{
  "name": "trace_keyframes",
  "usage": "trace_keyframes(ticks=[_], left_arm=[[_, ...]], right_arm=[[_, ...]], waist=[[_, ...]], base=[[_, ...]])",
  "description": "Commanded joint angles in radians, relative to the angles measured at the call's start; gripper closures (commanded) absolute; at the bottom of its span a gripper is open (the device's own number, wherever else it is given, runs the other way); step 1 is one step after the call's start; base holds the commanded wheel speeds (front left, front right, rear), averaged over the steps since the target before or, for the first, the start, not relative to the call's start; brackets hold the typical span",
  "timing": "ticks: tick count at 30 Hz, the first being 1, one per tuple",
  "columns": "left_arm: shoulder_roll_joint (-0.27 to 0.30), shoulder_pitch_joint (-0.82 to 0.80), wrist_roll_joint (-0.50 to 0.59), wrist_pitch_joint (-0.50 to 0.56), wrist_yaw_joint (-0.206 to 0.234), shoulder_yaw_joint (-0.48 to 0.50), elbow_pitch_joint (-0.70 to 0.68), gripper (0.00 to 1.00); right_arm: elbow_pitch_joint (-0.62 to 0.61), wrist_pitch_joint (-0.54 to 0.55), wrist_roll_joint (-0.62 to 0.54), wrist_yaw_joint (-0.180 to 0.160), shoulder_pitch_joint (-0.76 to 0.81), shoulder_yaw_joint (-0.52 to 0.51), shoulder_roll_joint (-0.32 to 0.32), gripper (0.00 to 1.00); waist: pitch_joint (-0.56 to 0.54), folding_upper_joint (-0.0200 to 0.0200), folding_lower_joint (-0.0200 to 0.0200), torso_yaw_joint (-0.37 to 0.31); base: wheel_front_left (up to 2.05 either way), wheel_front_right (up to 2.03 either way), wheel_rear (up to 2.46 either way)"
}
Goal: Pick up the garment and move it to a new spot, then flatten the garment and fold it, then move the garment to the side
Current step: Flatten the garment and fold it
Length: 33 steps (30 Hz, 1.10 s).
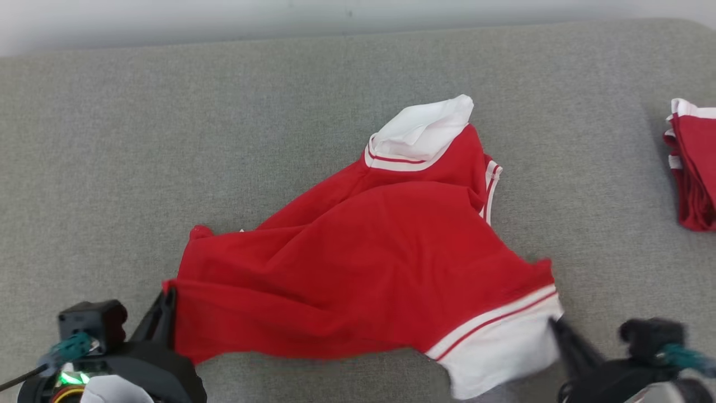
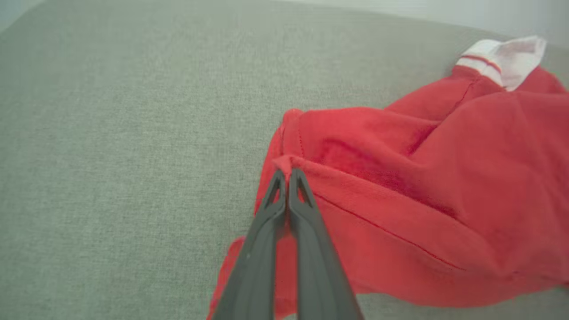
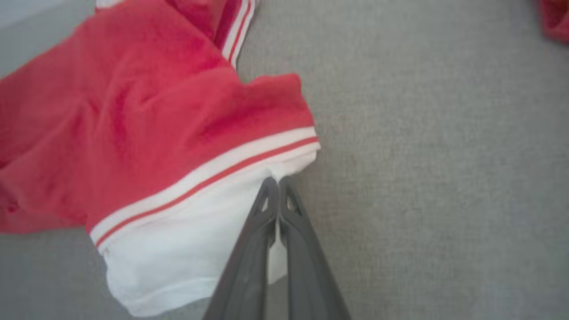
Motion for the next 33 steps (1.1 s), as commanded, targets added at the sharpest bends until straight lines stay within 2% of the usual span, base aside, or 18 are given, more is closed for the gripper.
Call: trace_keyframes(ticks=[1,3,9,14,19,24,27,33], left_arm=[[-0.006,0.007,-0.008,-0.021,-0.007,0.009,-0.01,1.0],[-0.04,-0.005,-0.042,-0.089,-0.018,0.038,-0.031,1.0],[-0.12,-0.053,-0.141,-0.275,-0.088,0.117,-0.068,1.0],[-0.147,-0.109,-0.184,-0.367,-0.142,0.155,-0.062,1.0],[-0.152,-0.189,-0.219,-0.388,-0.195,0.164,-0.066,1.0],[-0.14,-0.286,-0.251,-0.37,-0.225,0.167,-0.112,1.0],[-0.137,-0.351,-0.265,-0.35,-0.235,0.17,-0.131,1.0],[-0.132,-0.476,-0.282,-0.306,-0.229,0.162,-0.127,1.0]], right_arm=[[-0.014,-0.017,0.016,-0.003,-0.016,-0.015,0.002,1.0],[-0.043,-0.051,0.032,-0.003,-0.035,-0.044,0.002,1.0],[-0.11,-0.14,0.064,-0.003,-0.101,-0.1,0.002,1.0],[-0.149,-0.185,0.079,-0.003,-0.154,-0.122,0.002,1.0],[-0.19,-0.225,0.08,-0.003,-0.219,-0.148,0.002,1.0],[-0.26,-0.269,0.056,-0.003,-0.319,-0.166,0.002,1.0],[-0.306,-0.282,0.045,-0.003,-0.385,-0.161,0.0,1.0],[-0.324,-0.264,0.051,-0.003,-0.509,-0.141,-0.062,1.0]], waist=[[-0.013,0.0,0.0,-0.007],[-0.026,0.0,0.0,-0.008],[-0.068,0.0,0.0,-0.01],[-0.103,0.0,0.0,-0.016],[-0.138,0.0,0.0,-0.033],[-0.172,0.0,0.0,-0.053],[-0.19,0.0,0.0,-0.065],[-0.21,0.0,0.0,-0.079]], base=[[0.0,0.0,0.0],[0.0,0.0,0.0],[0.0,0.0,0.0],[0.0,0.0,0.0],[0.0,0.0,0.0],[0.0,0.0,0.0],[0.0,0.0,0.0],[0.0,0.0,0.0]])
